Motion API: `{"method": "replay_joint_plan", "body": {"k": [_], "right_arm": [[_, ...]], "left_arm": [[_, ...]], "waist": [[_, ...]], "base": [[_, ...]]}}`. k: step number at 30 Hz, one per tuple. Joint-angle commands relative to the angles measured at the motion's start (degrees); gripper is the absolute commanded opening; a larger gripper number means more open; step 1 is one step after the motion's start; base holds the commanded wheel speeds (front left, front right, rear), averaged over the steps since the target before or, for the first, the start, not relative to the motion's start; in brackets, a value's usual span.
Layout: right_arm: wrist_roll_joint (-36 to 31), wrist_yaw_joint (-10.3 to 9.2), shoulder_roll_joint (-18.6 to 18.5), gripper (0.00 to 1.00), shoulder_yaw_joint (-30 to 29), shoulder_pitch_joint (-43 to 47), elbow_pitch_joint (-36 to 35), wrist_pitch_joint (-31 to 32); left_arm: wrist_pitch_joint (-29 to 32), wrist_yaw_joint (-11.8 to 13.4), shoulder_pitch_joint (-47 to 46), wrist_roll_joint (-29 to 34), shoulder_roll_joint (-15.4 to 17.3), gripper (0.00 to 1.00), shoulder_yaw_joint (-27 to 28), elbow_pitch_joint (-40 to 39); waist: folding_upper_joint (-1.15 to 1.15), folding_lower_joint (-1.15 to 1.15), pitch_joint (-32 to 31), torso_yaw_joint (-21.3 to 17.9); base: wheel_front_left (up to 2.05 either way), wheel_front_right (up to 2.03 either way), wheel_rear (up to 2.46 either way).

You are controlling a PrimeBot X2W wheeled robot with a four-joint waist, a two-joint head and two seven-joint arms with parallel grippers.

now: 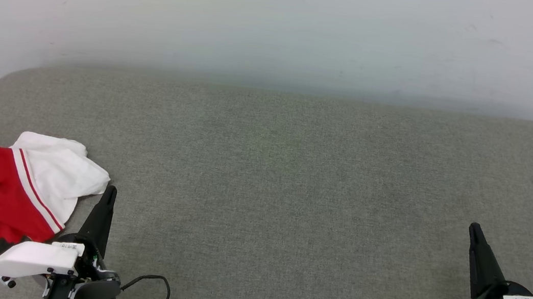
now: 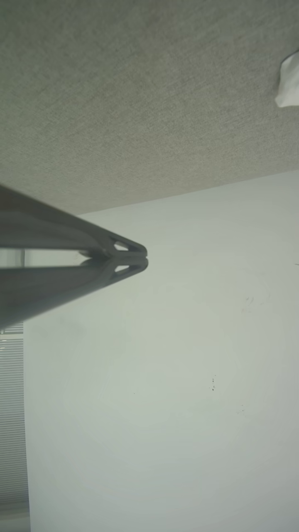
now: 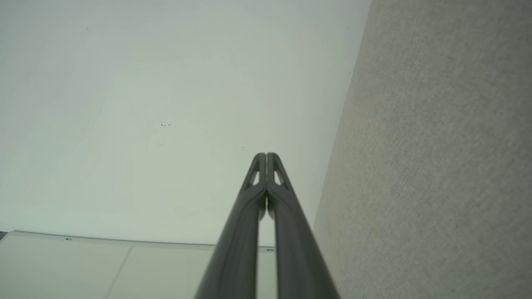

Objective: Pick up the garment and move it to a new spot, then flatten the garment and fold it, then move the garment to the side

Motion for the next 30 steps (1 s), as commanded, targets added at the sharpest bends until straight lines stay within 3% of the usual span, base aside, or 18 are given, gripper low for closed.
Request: {"method": "replay_joint_plan", "body": {"k": [1, 30], "right_arm": [[0.2, -0.02, 0.25, 0.0, 0.03, -0.74, 0.0, -0.03], [-0.03, 0.0, 0.01, 0.0, 0.07, 0.52, 0.63, -0.03]], "left_arm": [[0.1, -0.2, -0.32, 0.07, -0.16, 0.0, 0.11, -0.09], [-0.06, 0.02, 0.35, -0.01, -0.04, 0.0, -0.2, 0.7]], "waist": [[0.0, 0.0, 0.0, 0.0], [0.0, 0.0, 0.0, 0.0]], "base": [[0.0, 0.0, 0.0], [0.0, 0.0, 0.0]]}}
